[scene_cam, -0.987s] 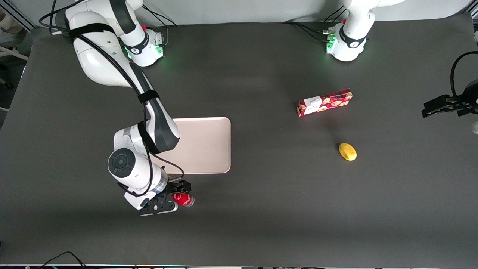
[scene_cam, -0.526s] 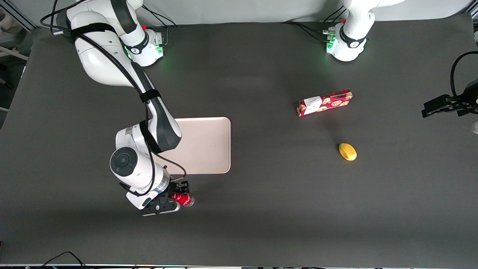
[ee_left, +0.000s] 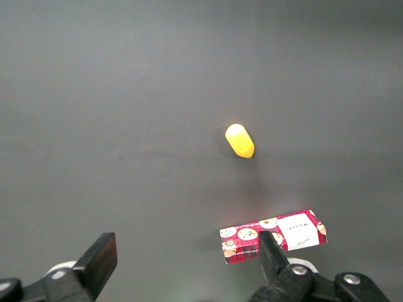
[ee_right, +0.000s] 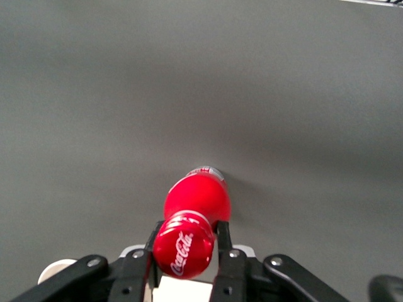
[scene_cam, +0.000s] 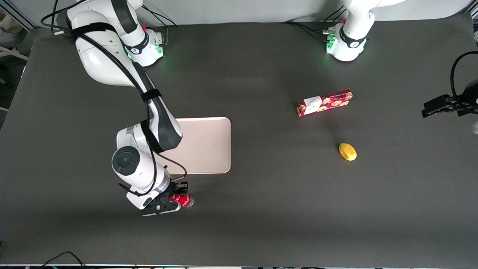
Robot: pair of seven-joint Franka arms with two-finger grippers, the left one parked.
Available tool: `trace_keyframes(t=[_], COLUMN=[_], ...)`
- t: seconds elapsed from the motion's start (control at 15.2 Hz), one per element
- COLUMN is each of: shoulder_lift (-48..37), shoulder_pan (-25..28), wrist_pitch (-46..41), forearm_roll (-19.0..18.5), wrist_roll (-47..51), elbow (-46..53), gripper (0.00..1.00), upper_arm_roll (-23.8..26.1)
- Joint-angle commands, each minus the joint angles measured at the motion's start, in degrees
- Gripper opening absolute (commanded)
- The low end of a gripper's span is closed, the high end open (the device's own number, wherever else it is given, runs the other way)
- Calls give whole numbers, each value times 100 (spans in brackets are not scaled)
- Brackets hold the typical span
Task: Place coke bottle on tray
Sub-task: 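Lift the bottle with the right gripper and carry it over the tray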
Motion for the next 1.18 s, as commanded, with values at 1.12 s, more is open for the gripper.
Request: trace_keyframes(t=[1.12], shoulder_lift=[-3529], shoulder_pan=[-205], wrist_pitch=[-1162], forearm_roll=[-22], wrist_roll=[-756], elbow=[-3060], gripper=[0], upper_arm_roll=[-66])
